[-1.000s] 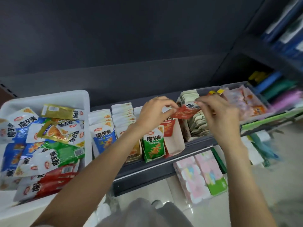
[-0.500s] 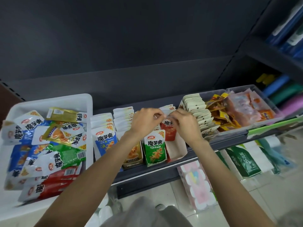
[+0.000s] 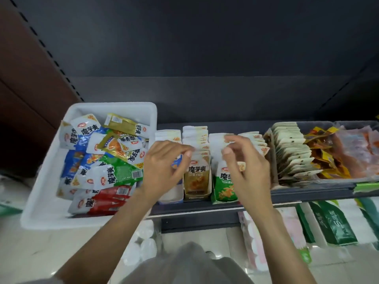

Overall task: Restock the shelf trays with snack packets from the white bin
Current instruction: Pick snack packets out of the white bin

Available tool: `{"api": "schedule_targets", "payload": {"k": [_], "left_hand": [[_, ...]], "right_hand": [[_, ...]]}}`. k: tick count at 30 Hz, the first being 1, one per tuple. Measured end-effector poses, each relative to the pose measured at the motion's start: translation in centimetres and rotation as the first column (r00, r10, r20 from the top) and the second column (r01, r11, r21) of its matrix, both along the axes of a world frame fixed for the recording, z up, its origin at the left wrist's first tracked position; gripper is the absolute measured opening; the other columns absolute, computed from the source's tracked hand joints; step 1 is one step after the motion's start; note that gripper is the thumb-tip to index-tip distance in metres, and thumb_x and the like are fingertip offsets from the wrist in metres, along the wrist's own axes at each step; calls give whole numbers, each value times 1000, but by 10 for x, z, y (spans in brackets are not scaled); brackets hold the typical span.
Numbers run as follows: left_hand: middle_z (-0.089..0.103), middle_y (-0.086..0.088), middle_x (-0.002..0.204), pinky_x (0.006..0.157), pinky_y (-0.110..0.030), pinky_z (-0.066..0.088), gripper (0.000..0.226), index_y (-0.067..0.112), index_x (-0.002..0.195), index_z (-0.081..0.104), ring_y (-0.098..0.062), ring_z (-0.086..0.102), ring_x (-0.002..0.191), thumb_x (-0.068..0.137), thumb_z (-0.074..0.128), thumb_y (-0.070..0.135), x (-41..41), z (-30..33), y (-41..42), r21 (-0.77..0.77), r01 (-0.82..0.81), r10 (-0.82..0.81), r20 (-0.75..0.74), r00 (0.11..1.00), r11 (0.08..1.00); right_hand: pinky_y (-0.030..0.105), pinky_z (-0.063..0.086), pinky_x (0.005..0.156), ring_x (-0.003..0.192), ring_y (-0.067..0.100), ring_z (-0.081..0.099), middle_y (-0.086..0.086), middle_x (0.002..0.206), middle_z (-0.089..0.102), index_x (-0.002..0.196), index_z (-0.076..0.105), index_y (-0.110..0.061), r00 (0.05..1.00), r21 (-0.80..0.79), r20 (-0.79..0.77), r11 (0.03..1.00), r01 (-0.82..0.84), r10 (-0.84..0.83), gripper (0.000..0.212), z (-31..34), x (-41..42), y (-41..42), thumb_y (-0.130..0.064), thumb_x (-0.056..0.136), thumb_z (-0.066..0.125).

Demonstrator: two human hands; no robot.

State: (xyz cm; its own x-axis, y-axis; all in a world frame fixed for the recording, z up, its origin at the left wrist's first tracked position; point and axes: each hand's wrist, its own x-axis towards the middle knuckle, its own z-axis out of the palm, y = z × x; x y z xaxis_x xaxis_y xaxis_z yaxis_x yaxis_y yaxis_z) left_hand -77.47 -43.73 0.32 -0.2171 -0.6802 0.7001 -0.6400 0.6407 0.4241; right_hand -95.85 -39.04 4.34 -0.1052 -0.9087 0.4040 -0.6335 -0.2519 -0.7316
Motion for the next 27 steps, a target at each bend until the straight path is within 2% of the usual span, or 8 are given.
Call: {"api": "schedule_targets", "payload": {"k": [4,8,11,15,17,21,24,27], "left_hand": [[72,0,88,76,-23,43,29,13,92,72,-15,63,81,89,49,31,99,-25,16,202,-207,166,201,965,957],[65,-7,112,92,-43,45,35,17,113,65,-33,56,107,79,66,27,182,-59,14,443,-474,250,473,845,761],[48,-4,138,109,-45,32,59,23,134,48,-32,33,135,80,70,35,215,-71,11,579,-556,120,620,775,596],[31,5,147,112,-39,31,73,24,143,32,-24,17,143,82,64,46,227,-77,6,598,-581,-46,718,695,552],[30,6,147,111,-37,32,72,24,144,30,-22,18,143,83,64,45,229,-77,4,595,-579,-46,718,695,557],[31,7,146,110,-35,31,66,24,143,33,-21,20,141,86,61,43,234,-77,4,624,-538,-20,663,748,567],[41,3,142,106,-34,34,56,23,137,44,-21,34,134,87,60,42,233,-76,4,684,-482,75,533,842,547],[58,-3,125,90,-29,44,36,20,122,60,-16,54,110,89,60,36,230,-66,6,705,-377,352,191,916,600]], "right_hand": [[32,53,66,79,7,61,-6,96,65,102,62,-20,911,155,-180,925,-347,372,21,-18,68,-13,-32,97,45],[39,52,72,89,16,62,-3,106,64,108,64,-18,745,323,-305,801,-504,593,18,-44,138,-37,-20,96,50],[41,51,80,99,22,60,3,116,61,119,60,-13,607,436,-431,743,-508,668,28,-65,188,-57,-9,93,51],[39,51,84,113,27,50,11,125,49,132,45,-6,391,554,-628,739,-383,673,53,-92,234,-71,3,82,60],[38,50,87,118,28,44,12,133,42,139,36,-8,310,590,-681,748,-303,663,68,-99,243,-74,1,78,66],[36,50,81,120,29,41,12,138,34,143,28,-14,286,622,-692,748,-232,663,81,-100,250,-77,-2,75,71],[33,47,72,116,31,46,19,131,40,140,27,-8,210,526,-794,818,-232,570,60,-103,252,-71,2,87,53],[31,41,63,102,27,58,15,115,56,129,39,-6,190,436,-848,855,-282,495,40,-107,251,-63,-4,90,48]]}}
